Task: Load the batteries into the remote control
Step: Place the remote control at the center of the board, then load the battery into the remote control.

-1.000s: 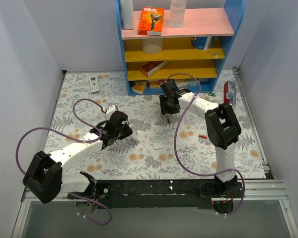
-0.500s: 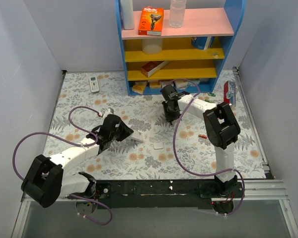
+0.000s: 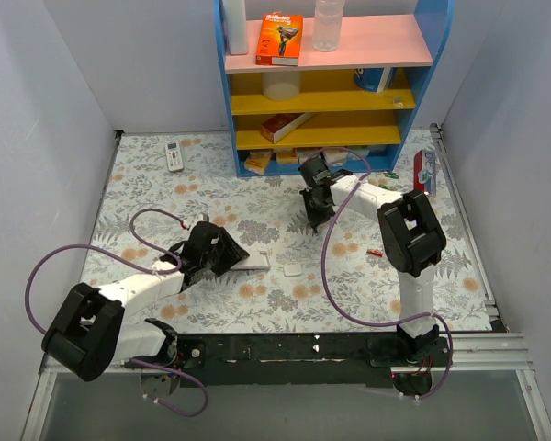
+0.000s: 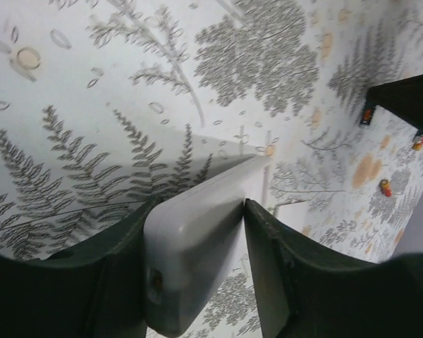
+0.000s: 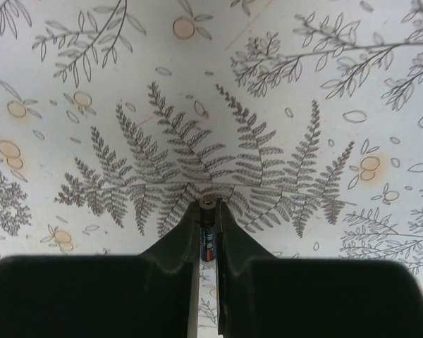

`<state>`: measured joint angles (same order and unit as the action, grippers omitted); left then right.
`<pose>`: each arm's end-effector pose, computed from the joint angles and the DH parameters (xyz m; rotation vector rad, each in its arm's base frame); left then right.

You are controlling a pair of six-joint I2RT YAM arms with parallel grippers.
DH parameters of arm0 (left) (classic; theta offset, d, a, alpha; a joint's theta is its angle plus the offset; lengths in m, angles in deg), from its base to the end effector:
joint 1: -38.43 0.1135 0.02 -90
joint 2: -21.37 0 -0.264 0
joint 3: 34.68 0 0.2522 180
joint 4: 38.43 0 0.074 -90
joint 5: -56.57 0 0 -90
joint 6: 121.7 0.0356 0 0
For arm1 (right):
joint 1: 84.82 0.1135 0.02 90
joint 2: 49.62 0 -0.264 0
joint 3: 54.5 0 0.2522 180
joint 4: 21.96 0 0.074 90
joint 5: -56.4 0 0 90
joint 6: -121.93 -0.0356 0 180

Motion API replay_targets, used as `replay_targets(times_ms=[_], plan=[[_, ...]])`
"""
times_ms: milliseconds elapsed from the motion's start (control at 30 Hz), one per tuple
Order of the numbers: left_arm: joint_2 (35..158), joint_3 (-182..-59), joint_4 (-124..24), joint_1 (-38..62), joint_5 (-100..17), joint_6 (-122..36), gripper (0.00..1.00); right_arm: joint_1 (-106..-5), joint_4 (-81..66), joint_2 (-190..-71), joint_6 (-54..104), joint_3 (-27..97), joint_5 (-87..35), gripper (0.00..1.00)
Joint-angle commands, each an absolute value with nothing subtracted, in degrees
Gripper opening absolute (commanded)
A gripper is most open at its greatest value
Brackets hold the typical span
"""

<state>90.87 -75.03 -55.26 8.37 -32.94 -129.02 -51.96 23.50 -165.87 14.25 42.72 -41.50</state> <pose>0.1940 -0.1119 0.1591 -1.4630 2.1912 -0.9497 0.3573 0.2250 0.1694 -0.3125 2.6620 0.0916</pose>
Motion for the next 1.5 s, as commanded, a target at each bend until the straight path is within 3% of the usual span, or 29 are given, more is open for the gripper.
replay_targets(times_ms=[0, 133, 167, 267, 667, 867, 1133, 1267, 1467], plan=[[91.42, -71.74, -63.44, 8.46, -33.35, -128.64, 0.51, -51.42, 27.4, -163.53, 14.26, 39.68, -37.73, 0.09], [89.31, -69.72, -65.02, 8.46, -33.08, -130.22, 0.67, -50.9, 25.73, -160.46, 13.3, 38.54, -34.58, 0.01], [88.88, -69.36, -65.28, 8.46, -33.26, -130.4, 0.8, -50.46, 24.51, -159.06, 13.12, 38.27, -34.05, 0.01], [88.08, -69.27, -67.21, 8.55, -33.35, -129.88, 0.98, -49.32, 22.57, -156.42, 11.98, 37.22, -31.67, 0.01], [89.4, -85.69, -90.42, 8.55, -26.14, -120.84, 0.98, -43.52, 12.03, -147.18, 6.09, 29.59, -28.33, 0.01], [90.19, -88.08, -85.78, 8.46, -35.16, -108.36, 0.98, -42.19, 6.22, -143.4, 2.66, 24.57, -27.71, 0.01], [95.19, -86.85, -78.04, 8.55, -37.57, -113.7, 0.98, -42.19, 4.72, -140.15, 3.71, 19.91, -25.26, 0.01], [100.55, -88.43, -77.94, 8.46, -36.69, -118.88, 0.93, -42.19, 4.72, -139.01, 4.94, 19.29, -23.85, 0.01], [106.79, -88.69, -76.98, 8.2, -34.75, -120.65, 0.68, -41.93, -2.65, -136.98, 5.38, 15.43, -22.97, 0.01]])
